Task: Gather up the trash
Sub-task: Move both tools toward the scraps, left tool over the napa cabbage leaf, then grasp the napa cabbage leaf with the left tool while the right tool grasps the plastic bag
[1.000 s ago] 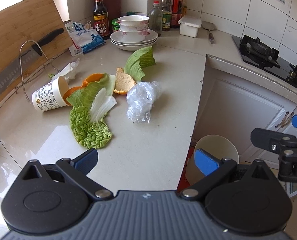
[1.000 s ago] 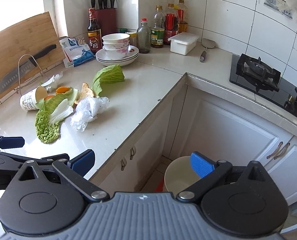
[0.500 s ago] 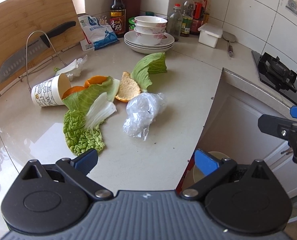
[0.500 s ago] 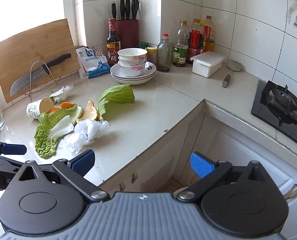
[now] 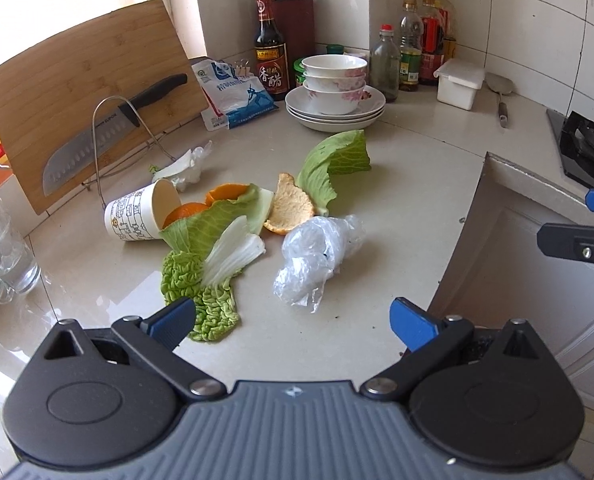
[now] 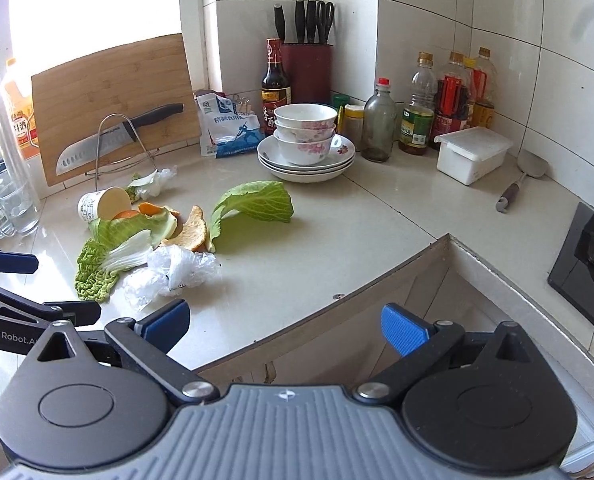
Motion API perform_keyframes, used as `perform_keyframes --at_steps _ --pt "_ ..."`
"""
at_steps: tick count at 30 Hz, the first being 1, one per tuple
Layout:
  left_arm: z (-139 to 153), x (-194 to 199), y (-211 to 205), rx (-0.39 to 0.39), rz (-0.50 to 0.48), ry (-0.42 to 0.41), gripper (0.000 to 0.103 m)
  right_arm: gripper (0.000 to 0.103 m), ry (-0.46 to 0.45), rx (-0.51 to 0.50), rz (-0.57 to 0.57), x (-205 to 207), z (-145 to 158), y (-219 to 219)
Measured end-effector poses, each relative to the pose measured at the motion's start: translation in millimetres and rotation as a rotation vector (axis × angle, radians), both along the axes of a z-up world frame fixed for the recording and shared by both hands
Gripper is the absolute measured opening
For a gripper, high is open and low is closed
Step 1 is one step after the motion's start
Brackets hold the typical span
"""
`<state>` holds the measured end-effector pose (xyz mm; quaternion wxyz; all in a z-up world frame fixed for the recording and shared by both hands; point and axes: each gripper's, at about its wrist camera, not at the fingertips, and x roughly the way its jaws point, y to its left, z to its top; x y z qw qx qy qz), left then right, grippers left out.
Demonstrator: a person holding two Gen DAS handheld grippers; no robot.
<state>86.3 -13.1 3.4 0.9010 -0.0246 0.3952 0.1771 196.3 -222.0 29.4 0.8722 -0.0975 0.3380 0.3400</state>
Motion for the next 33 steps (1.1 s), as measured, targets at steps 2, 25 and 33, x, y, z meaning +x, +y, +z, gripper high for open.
perform_keyframes --at_steps 2,25,33 --pt "-2.5 3.6 1.8 0.025 -0.008 0.014 0.102 0.103 0.010 0.011 0.013 1.6 -2.4 0.1" --pt "-59.7 65.1 79.8 0.195 -0.386 0.196 0.062 0.103 0.075 -0.086 -0.030 28.7 -28.9 85.4" --pt "-70.1 76.2 99.5 0.189 -0.422 0.239 0.049 0.103 0.120 -0.105 0.021 36.3 -42.3 114.9"
